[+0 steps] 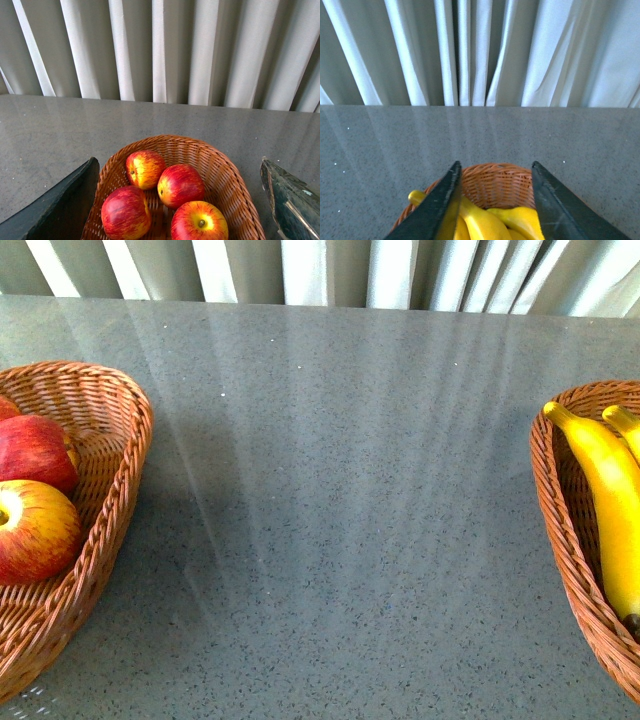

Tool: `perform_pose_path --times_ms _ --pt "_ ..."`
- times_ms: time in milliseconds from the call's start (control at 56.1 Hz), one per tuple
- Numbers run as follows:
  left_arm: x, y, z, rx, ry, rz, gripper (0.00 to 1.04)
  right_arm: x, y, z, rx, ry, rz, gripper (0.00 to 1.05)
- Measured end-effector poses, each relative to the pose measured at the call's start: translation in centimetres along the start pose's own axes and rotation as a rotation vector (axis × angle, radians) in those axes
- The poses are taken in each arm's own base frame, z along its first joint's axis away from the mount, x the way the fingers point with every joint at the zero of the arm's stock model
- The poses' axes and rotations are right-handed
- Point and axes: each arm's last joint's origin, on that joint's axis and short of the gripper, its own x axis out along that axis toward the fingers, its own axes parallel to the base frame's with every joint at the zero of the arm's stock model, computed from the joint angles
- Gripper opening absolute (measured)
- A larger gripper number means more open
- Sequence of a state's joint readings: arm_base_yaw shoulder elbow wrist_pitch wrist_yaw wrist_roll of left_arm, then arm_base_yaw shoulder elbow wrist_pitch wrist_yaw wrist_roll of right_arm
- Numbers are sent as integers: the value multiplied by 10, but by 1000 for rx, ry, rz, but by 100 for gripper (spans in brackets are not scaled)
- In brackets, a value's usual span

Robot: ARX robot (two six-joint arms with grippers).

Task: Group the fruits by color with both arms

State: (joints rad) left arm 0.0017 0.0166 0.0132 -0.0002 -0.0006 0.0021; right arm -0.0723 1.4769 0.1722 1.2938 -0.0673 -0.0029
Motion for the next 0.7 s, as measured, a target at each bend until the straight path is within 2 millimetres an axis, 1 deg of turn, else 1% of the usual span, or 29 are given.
perform_pose_path --times_ms 71,107,125,160,232,303,410,570,695 --pt "0 0 0 0 0 0 96 -10 5 -1 0 16 0 16" --pt "0 0 0 0 0 0 96 -13 8 0 0 15 -13 12" --pt "0 0 0 0 0 0 96 -16 9 1 0 13 -8 7" --pt "0 0 0 0 0 0 96 -22 12 3 -4 9 1 2" --pt "0 0 0 0 0 0 96 -32 12 6 0 8 3 2" --pt "0 0 0 0 0 0 96 -37 13 10 0 27 1 2" --pt "0 0 0 0 0 0 96 -50 13 18 1 -1 2 2" --pt "0 0 0 0 0 0 96 -65 13 17 1 3 2 2" --pt "0 0 0 0 0 0 96 -71 13 20 1 -4 2 2"
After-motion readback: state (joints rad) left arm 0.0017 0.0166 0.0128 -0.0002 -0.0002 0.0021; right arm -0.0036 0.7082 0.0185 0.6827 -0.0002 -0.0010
